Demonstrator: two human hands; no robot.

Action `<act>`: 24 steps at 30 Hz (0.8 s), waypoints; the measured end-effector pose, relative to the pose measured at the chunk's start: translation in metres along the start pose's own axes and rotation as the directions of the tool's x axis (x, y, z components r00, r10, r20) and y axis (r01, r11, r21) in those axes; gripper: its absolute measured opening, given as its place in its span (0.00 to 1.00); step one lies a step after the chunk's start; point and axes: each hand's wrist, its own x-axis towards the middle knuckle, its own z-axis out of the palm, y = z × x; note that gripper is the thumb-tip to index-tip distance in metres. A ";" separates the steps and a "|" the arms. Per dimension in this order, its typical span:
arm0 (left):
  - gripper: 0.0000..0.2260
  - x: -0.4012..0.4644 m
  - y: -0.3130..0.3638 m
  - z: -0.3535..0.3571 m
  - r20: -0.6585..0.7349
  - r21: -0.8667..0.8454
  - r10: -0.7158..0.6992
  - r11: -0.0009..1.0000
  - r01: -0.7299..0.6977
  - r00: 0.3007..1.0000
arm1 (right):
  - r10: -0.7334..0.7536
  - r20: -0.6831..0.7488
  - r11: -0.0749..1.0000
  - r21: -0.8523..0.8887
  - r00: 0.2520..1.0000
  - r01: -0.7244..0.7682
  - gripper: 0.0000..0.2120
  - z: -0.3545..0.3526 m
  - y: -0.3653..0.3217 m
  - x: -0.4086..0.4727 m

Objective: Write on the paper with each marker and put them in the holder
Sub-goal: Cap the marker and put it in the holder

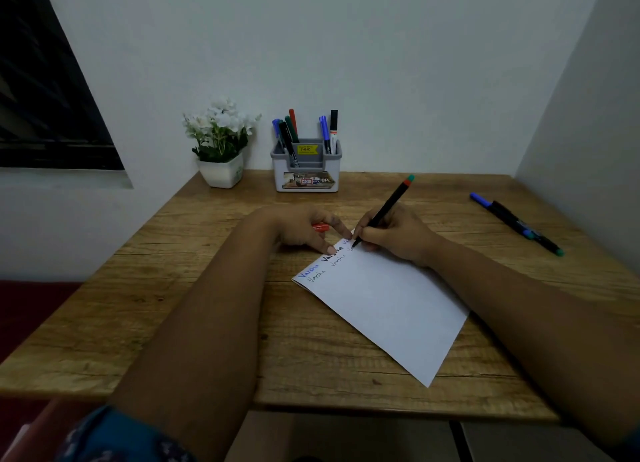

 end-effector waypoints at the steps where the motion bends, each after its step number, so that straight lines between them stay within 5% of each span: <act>1: 0.20 0.000 0.000 0.000 -0.005 -0.004 0.000 1.000 0.000 1.000 | 0.001 -0.008 1.000 0.000 1.000 -0.001 0.03 0.000 0.001 0.000; 24: 0.21 0.003 -0.003 -0.001 0.000 0.020 0.010 1.000 -0.010 1.000 | 0.001 -0.073 1.000 -0.021 0.997 -0.003 0.07 0.000 0.002 0.001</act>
